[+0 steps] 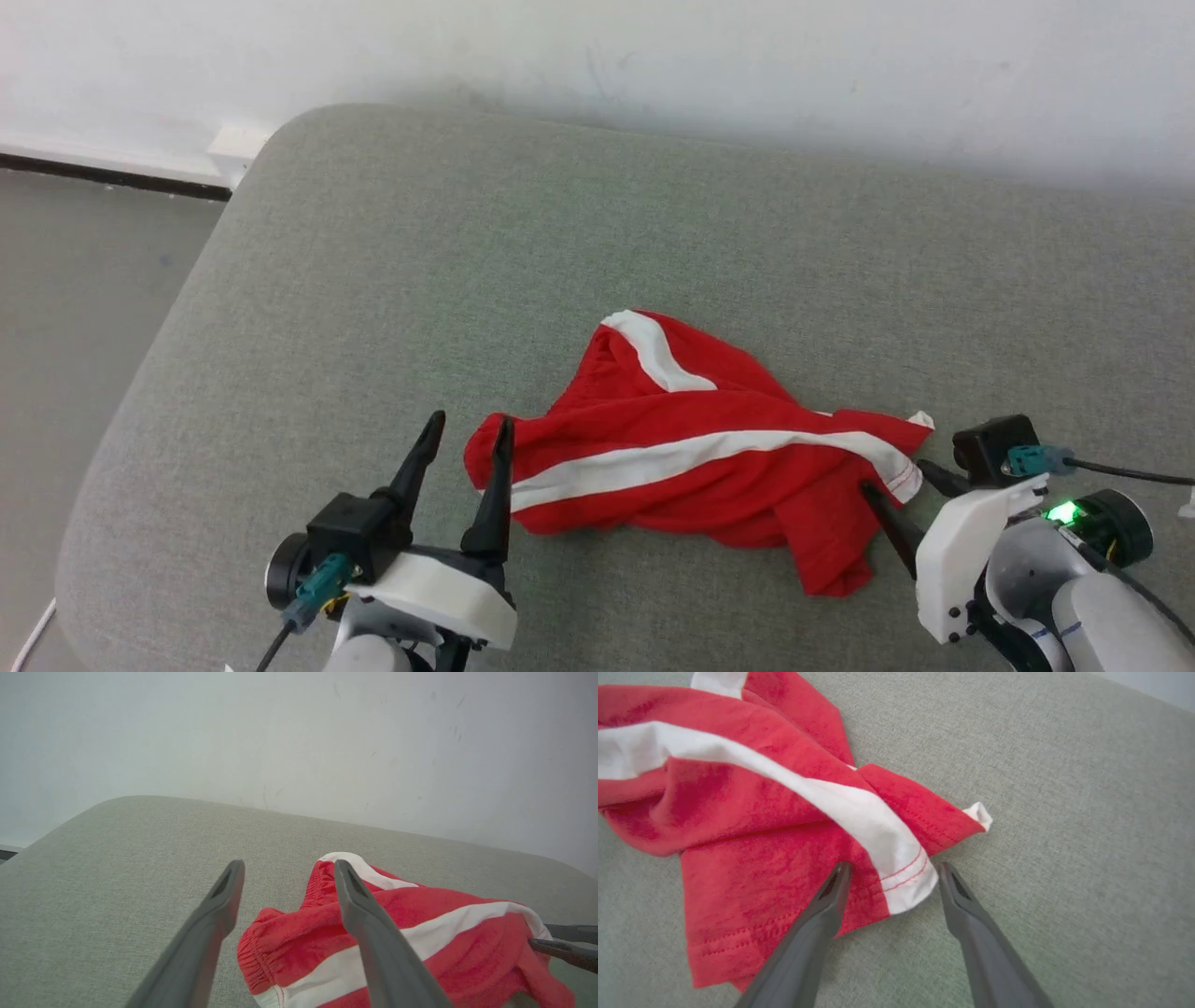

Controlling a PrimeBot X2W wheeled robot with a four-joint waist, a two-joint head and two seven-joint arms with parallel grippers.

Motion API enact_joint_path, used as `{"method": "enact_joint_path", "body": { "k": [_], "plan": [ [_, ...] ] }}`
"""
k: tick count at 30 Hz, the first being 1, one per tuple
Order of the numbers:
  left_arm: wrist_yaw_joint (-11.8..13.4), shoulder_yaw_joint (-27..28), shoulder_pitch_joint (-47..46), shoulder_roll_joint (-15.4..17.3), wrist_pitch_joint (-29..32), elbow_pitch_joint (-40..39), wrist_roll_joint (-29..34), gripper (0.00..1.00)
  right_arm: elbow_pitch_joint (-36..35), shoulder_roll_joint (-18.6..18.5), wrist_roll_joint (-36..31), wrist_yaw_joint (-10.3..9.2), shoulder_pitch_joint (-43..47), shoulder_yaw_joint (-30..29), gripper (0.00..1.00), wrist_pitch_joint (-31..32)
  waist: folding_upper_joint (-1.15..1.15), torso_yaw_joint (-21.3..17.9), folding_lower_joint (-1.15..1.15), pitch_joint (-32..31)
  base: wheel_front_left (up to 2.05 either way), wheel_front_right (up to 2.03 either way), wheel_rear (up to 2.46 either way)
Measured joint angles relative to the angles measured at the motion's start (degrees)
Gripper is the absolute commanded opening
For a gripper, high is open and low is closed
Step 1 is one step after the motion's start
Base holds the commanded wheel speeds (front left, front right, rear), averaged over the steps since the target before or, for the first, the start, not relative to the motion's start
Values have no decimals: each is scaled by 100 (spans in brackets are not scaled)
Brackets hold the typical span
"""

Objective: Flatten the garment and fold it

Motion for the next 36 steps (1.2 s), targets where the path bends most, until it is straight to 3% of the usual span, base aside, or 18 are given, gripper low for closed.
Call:
{"method": "enact_joint_path", "body": {
  "k": [2,8,14,19,25,29,32,33,34,36],
  "plan": [
    [-44,22,-1,-43,0,29,29,100,124,-15,7,0,-87,22,0,-53,0,16,0,34,0,0,0],
    [-118,132,-1,-100,0,143,90,100,181,-143,14,0,-214,154,0,-250,0,8,0,64,0,0,0],
    [-179,246,15,-136,0,304,138,100,-527,-563,226,0,-10,-158,0,-186,0,-105,0,-128,0,0,0],
    [-224,344,157,-174,0,377,137,100,-1519,-1039,424,-1,612,-583,0,361,0,-281,0,-342,0,0,0],
    [-275,372,244,-210,0,421,138,100,-2443,-1344,907,3,1863,-956,0,1666,0,-527,-1,-573,0,0,0],
    [-319,332,244,-229,0,444,138,100,-2548,-1377,965,1,2468,-1201,0,2057,0,-659,-1,-613,0,0,0],
    [-326,265,240,-244,0,512,138,100,-2338,-1405,892,1,2563,-1211,0,1928,0,-689,-1,-555,0,0,0],
    [-327,241,235,-248,0,545,138,100,-2216,-1399,878,1,2556,-1189,18,1812,0,-693,0,-527,0,0,0],
    [-349,210,230,-250,0,576,138,100,-2097,-1388,854,1,2535,-1148,100,1633,0,-696,0,-502,0,0,0],
    [-394,103,227,-254,0,644,138,100,-1883,-1344,811,0,2452,-1089,100,1305,0,-699,0,-457,0,0,0]
  ]
}}
